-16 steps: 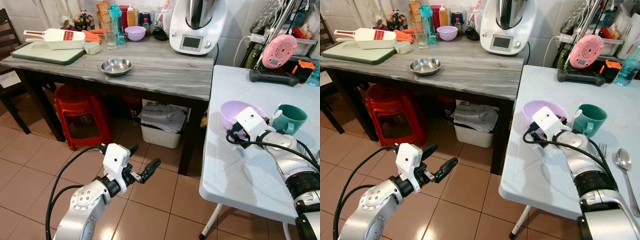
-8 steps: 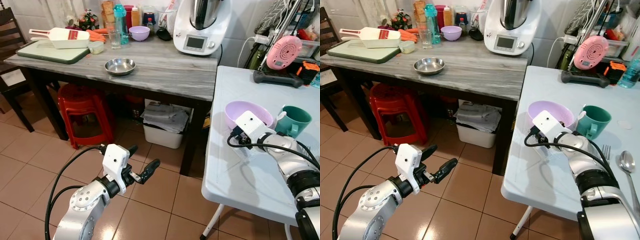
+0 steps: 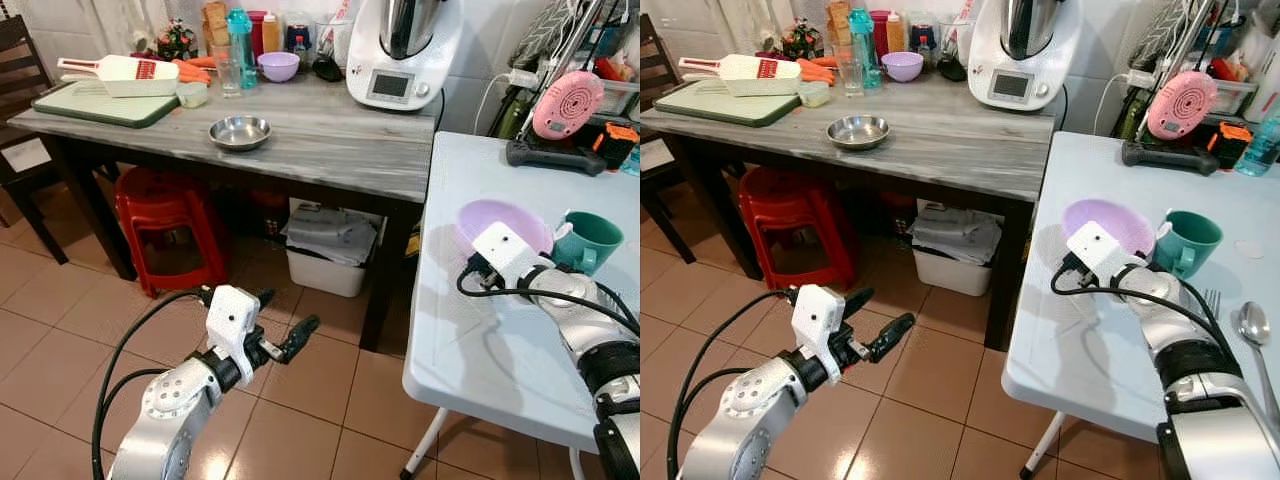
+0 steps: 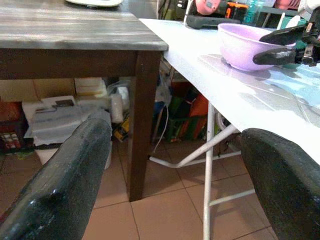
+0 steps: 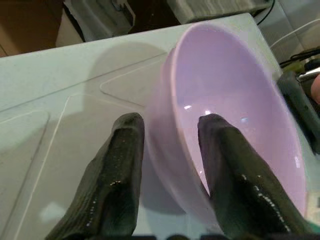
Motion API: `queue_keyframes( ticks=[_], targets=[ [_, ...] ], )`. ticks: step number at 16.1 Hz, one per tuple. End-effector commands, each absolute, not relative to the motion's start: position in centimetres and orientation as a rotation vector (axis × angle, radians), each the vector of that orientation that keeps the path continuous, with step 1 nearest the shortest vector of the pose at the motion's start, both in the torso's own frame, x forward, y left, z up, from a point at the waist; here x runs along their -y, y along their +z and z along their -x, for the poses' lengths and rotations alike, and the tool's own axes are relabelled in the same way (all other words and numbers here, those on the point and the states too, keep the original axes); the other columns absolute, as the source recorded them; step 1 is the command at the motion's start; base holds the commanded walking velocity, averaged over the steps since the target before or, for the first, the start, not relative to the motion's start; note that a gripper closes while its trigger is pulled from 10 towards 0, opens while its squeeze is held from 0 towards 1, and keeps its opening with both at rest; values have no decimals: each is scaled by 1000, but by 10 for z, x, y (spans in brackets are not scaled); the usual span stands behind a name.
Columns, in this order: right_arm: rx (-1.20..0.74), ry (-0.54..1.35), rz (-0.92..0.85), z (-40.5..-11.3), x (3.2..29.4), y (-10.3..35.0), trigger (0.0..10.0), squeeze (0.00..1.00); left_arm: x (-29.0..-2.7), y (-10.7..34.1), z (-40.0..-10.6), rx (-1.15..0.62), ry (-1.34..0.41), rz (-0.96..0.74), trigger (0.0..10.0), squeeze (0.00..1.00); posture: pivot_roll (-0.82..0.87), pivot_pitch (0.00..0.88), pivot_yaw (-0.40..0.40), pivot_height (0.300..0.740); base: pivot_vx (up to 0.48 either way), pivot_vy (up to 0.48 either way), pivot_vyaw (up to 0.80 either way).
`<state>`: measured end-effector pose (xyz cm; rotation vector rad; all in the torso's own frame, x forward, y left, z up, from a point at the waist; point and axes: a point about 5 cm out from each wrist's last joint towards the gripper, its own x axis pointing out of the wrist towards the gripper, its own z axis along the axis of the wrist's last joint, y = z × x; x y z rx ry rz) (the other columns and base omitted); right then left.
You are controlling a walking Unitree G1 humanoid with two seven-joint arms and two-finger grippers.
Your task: Setting the table
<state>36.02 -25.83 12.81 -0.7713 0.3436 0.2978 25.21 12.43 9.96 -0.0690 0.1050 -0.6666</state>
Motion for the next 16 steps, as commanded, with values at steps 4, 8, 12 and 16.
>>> queue_keyframes(
  ticks=[4,8,12,16],
  targets=[
    [-319,284,803,-364,262,138,0,0,-124,101,-255,-97,-666,47,10000,0,2,0,-20,740,0,0,0],
    [-293,292,804,-365,259,139,0,0,-125,101,-257,-95,-652,38,10000,0,3,0,-23,740,0,0,0],
    [-188,293,786,-370,247,149,0,0,-127,100,-260,-88,-619,34,10000,0,4,0,-23,740,0,0,0],
    [-6,255,729,-375,228,171,2745,0,-140,102,-274,-78,-449,39,10000,0,-4,0,-23,740,0,0,0]
  ],
)
